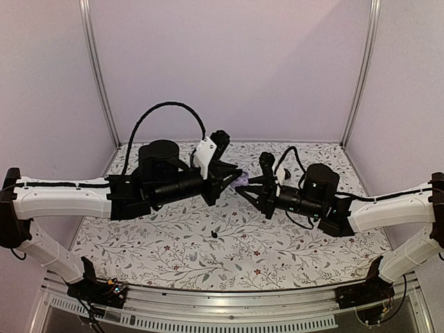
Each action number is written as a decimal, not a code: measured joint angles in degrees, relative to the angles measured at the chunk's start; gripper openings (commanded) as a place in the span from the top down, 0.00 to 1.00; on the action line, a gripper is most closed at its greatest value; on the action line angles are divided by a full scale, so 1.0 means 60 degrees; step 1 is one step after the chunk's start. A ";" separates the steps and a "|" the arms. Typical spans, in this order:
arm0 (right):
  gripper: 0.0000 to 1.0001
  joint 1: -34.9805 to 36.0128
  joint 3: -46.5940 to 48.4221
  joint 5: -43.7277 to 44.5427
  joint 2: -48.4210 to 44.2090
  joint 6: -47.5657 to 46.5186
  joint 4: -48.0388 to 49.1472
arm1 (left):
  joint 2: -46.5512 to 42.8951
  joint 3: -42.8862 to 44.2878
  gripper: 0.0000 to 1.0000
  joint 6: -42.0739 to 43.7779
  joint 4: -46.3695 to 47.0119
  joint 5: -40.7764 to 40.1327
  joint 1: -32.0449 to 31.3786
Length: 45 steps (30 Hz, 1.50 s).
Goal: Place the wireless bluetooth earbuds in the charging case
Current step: Insert the right earbud into the right side groove of the charging case.
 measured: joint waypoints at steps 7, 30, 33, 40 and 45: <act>1.00 0.0000 0.0000 0.0029 0.0000 0.0222 -0.0066 | 0.0124 0.0047 0.99 0.0029 -0.0055 -0.0004 -0.0018; 1.00 0.0011 0.0004 0.0984 -0.0004 0.1224 -0.0200 | 0.0845 0.0645 0.86 0.0699 -0.0419 -0.1920 -0.0699; 1.00 0.0025 0.0011 0.1053 -0.0004 0.1209 -0.0211 | 0.0867 0.0659 0.81 0.0703 -0.0517 -0.1949 -0.0750; 1.00 0.0025 0.0102 0.1115 -0.0004 0.1089 -0.0211 | 0.0914 0.0794 0.65 0.0670 -0.0696 -0.1803 -0.0798; 1.00 0.0025 0.0102 0.1009 -0.0004 0.0973 -0.0273 | 0.0856 0.0860 0.54 0.0554 -0.0725 -0.1592 -0.0834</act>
